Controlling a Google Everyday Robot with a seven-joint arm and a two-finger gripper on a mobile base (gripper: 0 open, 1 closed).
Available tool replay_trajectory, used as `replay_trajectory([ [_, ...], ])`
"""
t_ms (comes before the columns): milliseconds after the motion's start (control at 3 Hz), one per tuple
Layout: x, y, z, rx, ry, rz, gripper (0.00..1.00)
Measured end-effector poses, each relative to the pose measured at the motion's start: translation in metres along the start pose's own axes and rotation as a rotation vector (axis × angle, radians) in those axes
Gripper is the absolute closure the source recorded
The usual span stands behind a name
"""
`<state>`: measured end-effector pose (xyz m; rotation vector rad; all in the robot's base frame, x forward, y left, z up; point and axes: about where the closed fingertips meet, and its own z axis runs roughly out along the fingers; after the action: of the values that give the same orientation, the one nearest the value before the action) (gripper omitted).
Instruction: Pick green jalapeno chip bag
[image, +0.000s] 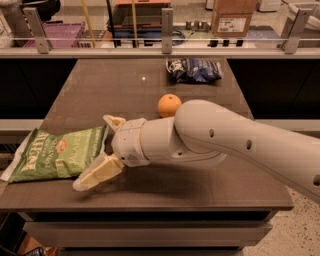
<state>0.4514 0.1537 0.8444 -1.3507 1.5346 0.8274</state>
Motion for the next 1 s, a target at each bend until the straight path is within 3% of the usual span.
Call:
replay_trajectory([
  [667,-0.002,0.004,0.020,-0.028,-0.043,-0.007,0.00],
  [1000,-0.003,0.005,0.021,-0.030,-0.043,-0.010,0.18],
])
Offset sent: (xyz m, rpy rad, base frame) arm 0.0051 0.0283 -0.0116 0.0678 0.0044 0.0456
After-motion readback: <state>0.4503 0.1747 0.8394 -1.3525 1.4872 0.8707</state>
